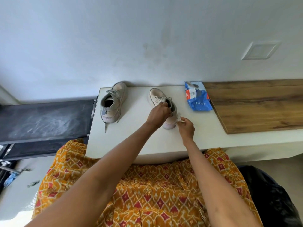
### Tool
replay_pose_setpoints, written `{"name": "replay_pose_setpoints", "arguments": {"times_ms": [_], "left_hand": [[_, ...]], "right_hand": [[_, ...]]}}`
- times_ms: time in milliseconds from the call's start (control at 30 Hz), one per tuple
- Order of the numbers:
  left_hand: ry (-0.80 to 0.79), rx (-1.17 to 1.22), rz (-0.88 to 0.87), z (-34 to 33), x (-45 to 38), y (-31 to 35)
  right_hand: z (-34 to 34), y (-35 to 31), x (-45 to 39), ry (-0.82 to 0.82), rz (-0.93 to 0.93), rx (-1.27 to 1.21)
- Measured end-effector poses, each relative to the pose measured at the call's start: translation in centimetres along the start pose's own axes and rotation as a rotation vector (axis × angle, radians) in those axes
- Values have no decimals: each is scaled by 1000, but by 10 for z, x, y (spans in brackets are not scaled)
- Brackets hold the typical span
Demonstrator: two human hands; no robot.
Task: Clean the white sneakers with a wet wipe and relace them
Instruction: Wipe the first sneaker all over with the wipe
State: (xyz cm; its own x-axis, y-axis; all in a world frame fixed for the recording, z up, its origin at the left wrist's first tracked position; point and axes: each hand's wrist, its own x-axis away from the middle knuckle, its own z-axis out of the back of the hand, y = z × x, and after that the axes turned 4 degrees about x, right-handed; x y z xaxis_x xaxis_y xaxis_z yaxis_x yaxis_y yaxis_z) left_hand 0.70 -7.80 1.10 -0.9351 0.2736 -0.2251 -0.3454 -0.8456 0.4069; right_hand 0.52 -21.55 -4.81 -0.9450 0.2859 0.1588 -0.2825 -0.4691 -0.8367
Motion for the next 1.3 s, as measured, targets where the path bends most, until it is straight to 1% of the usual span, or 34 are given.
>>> {"name": "replay_pose_setpoints", "arguments": {"times_ms": [67, 167, 233, 400, 467, 500, 567, 600, 633, 667, 700, 733, 800, 833, 933, 1000, 1100, 1200, 1267, 1300], "left_hand": [[9, -5, -3, -1, -6, 5], [19, -9, 0, 0, -9, 6], [20, -13, 15, -3, -7, 5], [83, 90, 5, -10, -3, 1], [168, 212, 61, -16, 5, -5], [240, 304, 132, -20, 11, -8], [402, 526, 329, -29, 30, -13], [427, 647, 429, -34, 40, -15], [387, 768, 510, -38, 48, -16], [310, 890, 556, -43, 54, -16], [238, 987, 574, -46, 58, -15], [211, 1038, 582, -49, 61, -15], [265, 1015, 634, -51, 58, -18], [307, 987, 689, -51, 55, -21], [440, 958, 854, -50, 45, -33], [481, 922, 898, -48, 40, -40], [512, 888, 919, -49, 35, -48], [538, 861, 929, -50, 28, -55], [591, 874, 953, -50, 21, -61], [633, 893, 967, -49, 16, -65]], "right_hand": [[-4, 1, 3, 65, -28, -14], [-20, 0, 23, 200, -89, -106], [-32, 1, 38, 247, -112, -170], [-56, -3, 61, 181, -68, -178], [-58, -7, 65, 186, -57, -206], [-57, -7, 65, 200, -52, -222], [-53, -7, 67, 226, -40, -278], [-50, -7, 69, 222, -27, -309], [-49, -7, 70, 204, -3, -319], [-48, -7, 72, 172, 33, -310], [-49, -7, 73, 132, 75, -286], [-49, -7, 73, 98, 114, -257], [-50, -8, 71, 75, 174, -201], [-48, -9, 69, 103, 187, -168], [-41, -14, 59, 274, 191, -89], [-36, -19, 47, 322, 240, -9], [-25, -26, 21, 300, 281, 105], [-9, -22, -4, 252, 389, 207], [3, -18, -18, 250, 434, 233], [8, -17, -25, 254, 429, 235]]}}
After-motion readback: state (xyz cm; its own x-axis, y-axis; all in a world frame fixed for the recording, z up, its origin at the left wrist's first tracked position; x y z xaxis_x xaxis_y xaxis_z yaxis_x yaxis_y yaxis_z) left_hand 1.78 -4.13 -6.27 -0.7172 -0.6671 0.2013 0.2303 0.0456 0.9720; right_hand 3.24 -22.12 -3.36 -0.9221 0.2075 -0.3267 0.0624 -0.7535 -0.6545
